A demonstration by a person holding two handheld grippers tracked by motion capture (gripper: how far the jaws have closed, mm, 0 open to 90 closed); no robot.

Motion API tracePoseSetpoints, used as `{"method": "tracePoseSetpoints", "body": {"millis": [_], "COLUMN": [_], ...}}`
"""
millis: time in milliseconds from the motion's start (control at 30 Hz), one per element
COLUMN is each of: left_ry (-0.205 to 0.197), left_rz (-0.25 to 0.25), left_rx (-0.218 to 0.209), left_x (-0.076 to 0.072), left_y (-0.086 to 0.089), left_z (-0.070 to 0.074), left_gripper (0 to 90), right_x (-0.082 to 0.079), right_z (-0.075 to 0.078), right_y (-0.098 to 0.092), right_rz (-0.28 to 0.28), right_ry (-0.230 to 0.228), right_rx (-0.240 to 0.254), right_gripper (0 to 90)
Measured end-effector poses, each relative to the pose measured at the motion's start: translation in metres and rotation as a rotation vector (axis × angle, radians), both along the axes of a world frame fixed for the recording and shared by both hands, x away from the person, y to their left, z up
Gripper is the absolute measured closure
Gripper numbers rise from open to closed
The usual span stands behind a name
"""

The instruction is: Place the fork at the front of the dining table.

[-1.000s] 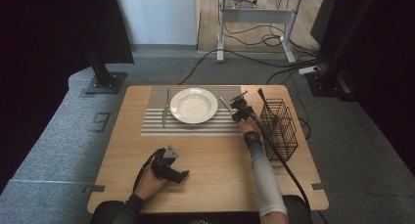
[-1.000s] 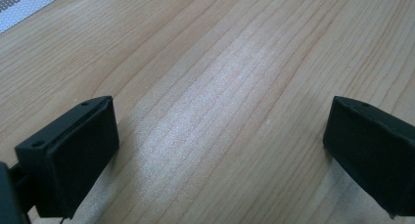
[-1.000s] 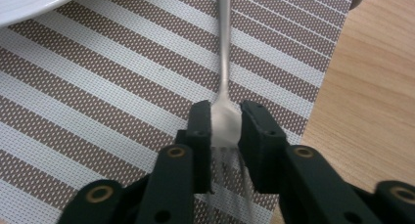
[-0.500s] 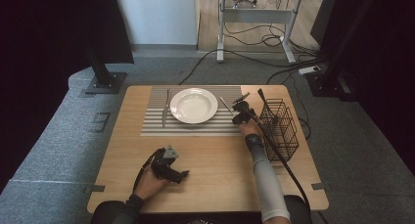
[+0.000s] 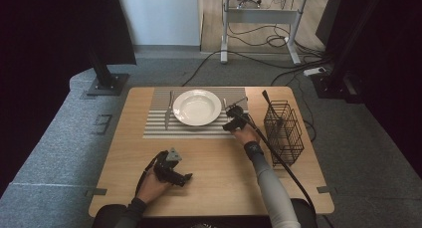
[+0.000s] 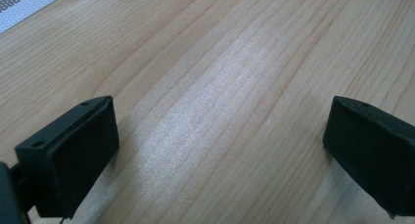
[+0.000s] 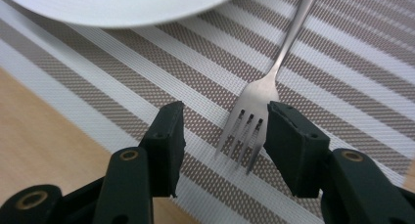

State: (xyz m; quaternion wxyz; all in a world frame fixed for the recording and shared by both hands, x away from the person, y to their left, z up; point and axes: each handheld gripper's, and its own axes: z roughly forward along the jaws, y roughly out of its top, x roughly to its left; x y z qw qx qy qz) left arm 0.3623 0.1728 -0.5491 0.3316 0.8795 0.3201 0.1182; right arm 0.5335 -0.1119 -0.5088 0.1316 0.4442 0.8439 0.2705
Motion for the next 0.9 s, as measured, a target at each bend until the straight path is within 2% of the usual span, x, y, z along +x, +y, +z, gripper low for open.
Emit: {"method": "tracePoseSetpoints", "body": {"millis": [67,133,300,400,633,900], "left_ry": [0.000,0.000,0.000,0.000,0.001,0.001], "left_rz": [0.001,0.001,0.001,0.003,0.003,0.004], "left_rx": [0.000,0.000,0.002,0.002,0.001,0.001], "left_x": [0.000,0.000,0.000,0.000,0.000,0.000], "left_y": [0.000,0.000,0.000,0.000,0.000,0.000], "left_z": [0.000,0.000,0.000,0.000,0.000,0.000], "left_gripper": [0.0,0.0,0.0,0.0,0.0,0.0], "right_x": [-0.005,-0.010,-0.020,-0.022,-0.018,-0.013], "right_z": [0.006,0.009,0.006,-0.001,-0.007,-0.009], "right_y": [-0.005,-0.010,-0.019,-0.020,-0.013,-0.007], "right_rz": [0.004,0.004,0.015,0.028,0.055,0.046], "right_ry": [-0.012,-0.020,-0.023,-0.007,-0.040,-0.057], "right_rx": [0.021,0.014,0.018,0.013,0.056,0.061], "right_gripper": [52.7,56.4,68.5,69.3,73.1,73.1]}}
